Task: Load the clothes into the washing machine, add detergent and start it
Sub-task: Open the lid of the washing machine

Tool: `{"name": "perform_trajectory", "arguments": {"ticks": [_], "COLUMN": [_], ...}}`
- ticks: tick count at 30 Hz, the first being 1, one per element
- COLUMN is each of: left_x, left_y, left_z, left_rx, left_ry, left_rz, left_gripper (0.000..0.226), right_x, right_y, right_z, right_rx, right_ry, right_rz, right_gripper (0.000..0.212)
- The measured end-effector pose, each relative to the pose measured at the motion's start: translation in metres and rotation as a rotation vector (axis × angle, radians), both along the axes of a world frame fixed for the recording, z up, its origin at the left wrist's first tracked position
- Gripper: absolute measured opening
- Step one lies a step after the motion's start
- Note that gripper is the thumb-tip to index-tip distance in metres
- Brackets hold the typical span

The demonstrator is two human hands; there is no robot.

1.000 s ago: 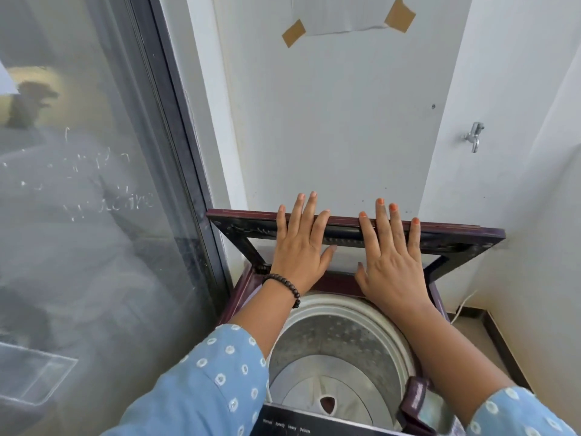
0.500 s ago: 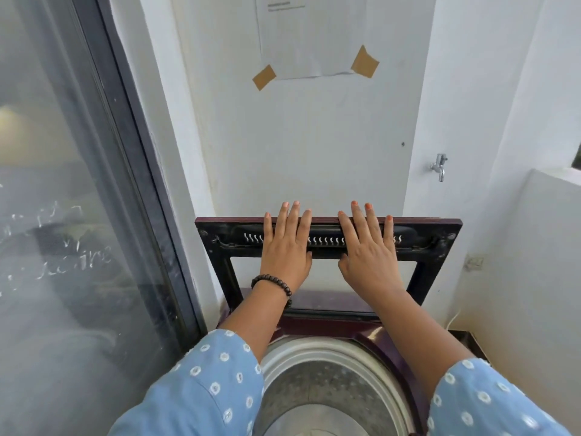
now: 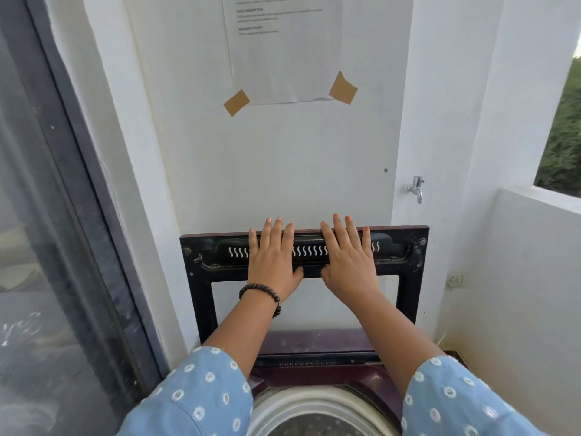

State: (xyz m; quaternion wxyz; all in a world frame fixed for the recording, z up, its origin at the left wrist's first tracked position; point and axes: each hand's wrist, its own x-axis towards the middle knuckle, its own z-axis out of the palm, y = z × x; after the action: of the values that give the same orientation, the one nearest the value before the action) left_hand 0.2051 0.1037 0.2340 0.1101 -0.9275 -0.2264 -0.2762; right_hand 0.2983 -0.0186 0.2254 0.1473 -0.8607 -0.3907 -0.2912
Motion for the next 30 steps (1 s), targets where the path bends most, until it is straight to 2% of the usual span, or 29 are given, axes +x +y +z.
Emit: {"name": "perform_trajectory", "arguments": {"ticks": [6,10,15,19,24,30], "left_x": [0.025,0.042,0.055,0.067,0.074,0.076], "left_y": [0.025,0.043,0.057,0.067,0.073,0.071], "left_z": [-0.006,-0.01,-0.014,-0.02,-0.026,-0.029], "left_rx": [0.001,-0.008,0.082,0.062,0.082,0.093], "left_ry": [-0.05,-0.086,-0.177,-0.148,-0.242,-0.219], "left_rz": [-0.034,-0.077,-0.097,-0.095,-0.127,-0.121], "left_gripper": [0.09,0.088,0.088,0.094,0.088,0.089], "right_x": [0.023,0.042,0.059,0.071,0.081,0.083], "right_y": [0.018,0.034,0.045,0.054,0.059,0.057], "right_z": [-0.005,-0.01,-0.016,-0.024,-0.032,-0.037], "right_rx": [0.037,0.039,0.062,0.115,0.16,0.159], "right_ry": [0.007,0.007,-0.02,-0.009,-0.034,-0.027], "right_rz": [0.021,0.017,-0.008,-0.008,-0.005,0.005], "right_gripper": [0.076,0.081,0.082,0.079,0.078,0.078]}}
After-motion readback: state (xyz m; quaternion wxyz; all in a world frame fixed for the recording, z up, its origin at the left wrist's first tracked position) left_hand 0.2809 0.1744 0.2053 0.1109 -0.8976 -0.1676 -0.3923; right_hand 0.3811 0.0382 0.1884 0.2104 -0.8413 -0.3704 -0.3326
